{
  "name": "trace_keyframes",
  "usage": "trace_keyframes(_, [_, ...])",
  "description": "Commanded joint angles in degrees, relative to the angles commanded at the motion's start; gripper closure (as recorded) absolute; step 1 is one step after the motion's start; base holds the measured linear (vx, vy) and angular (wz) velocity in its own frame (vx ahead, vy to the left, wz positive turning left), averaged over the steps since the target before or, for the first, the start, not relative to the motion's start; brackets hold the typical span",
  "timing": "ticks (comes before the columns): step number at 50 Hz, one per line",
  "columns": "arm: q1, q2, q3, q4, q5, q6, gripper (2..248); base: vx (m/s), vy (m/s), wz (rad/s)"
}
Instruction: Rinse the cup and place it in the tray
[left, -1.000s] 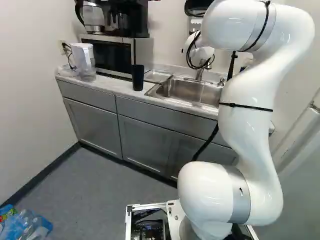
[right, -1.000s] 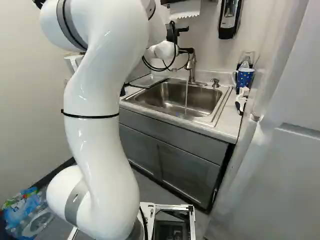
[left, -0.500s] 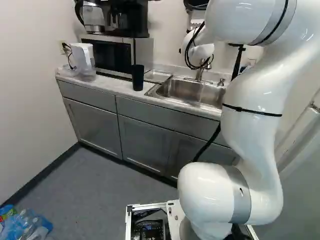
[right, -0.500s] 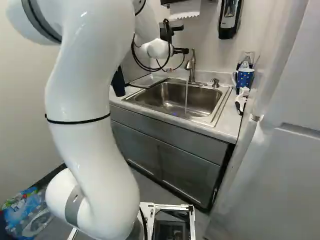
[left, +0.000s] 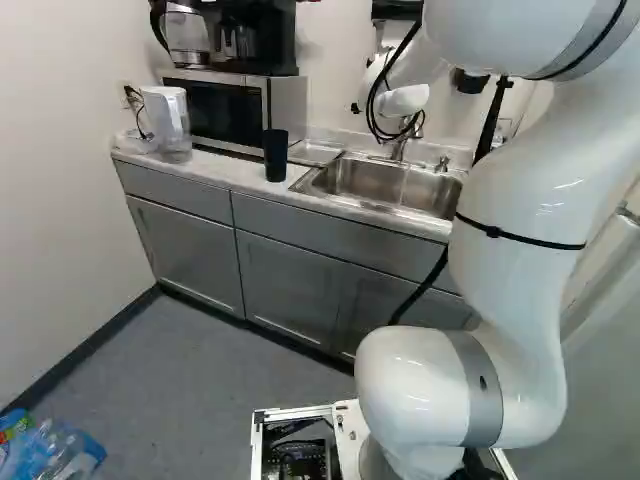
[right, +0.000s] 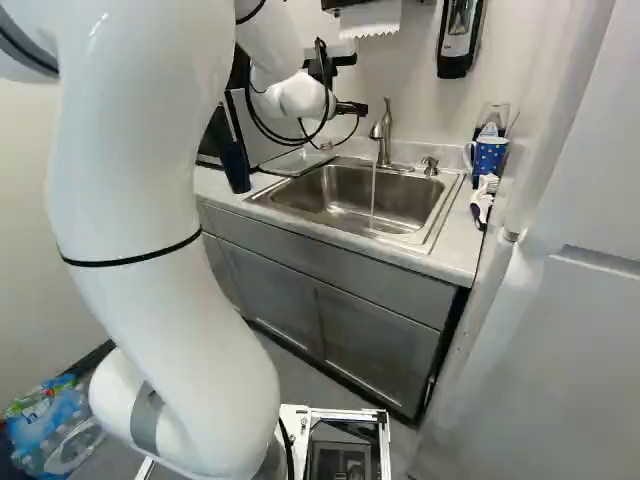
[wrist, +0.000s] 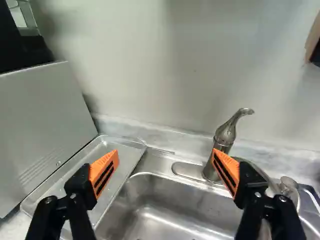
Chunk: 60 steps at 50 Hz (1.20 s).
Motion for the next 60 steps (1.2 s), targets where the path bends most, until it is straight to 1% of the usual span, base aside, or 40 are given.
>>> trace_keyframes(16, [0.8,3.7,4.0,0.0,-5.1,0.0,3,0.0,0.0,0.0])
trace_keyframes(27, [0.9,6.4,6.8,0.0,-8.6,0.0,3,0.0,0.0,0.0])
trace_keyframes(49, [0.3,11.2,11.8,0.0,-15.6,0.0,3,0.0,0.0,0.0])
trace_keyframes(60, [-0.7,12.6,13.2,0.0,-19.1,0.0,3,0.0,0.0,0.0])
